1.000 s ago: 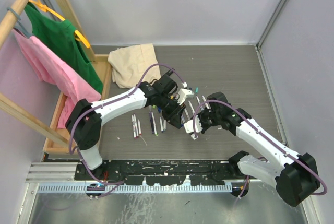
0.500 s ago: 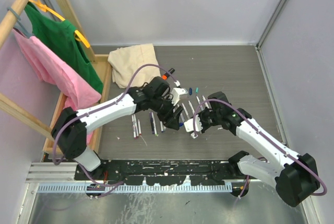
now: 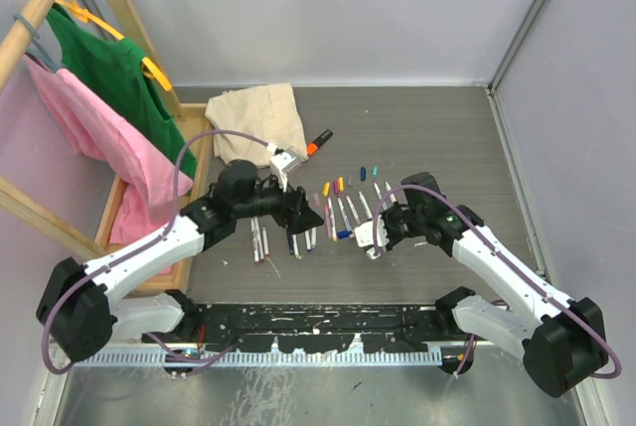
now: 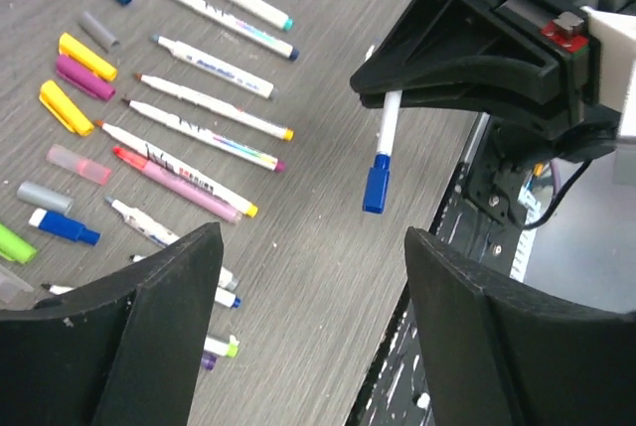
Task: Open the pen caps
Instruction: Pick up the pen from the center of the board, then open the pen cap from the pen.
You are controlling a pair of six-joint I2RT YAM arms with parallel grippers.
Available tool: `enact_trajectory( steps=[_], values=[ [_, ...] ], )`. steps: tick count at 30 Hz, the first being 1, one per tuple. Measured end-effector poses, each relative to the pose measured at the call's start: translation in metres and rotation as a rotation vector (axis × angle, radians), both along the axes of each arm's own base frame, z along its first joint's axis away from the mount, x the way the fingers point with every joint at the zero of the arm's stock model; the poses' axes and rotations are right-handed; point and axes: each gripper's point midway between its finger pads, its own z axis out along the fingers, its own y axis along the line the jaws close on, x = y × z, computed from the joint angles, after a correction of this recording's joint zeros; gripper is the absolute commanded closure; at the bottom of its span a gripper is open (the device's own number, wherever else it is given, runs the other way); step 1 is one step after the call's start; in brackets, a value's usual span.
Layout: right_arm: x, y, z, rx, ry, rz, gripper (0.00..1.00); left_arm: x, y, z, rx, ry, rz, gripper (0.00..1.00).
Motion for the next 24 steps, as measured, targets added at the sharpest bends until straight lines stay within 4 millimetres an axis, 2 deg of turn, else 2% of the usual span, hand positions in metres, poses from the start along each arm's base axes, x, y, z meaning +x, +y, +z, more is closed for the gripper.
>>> enact_trajectory(
  steps=[7,18,24],
  values=[
    [0.002,-0.002,0.007,0.046,0.041,-0.039,0.99,0.002,-0.003,0.022,-0.239,-0.084,0.059,0.14],
    [0.006,-0.002,0.030,0.154,0.145,-0.130,0.99,0.010,-0.013,0.066,-0.590,-0.114,0.107,0.15],
    [0.007,-0.001,0.034,0.193,0.218,-0.179,0.99,0.019,-0.016,0.069,-0.706,-0.075,0.142,0.16]
  ],
)
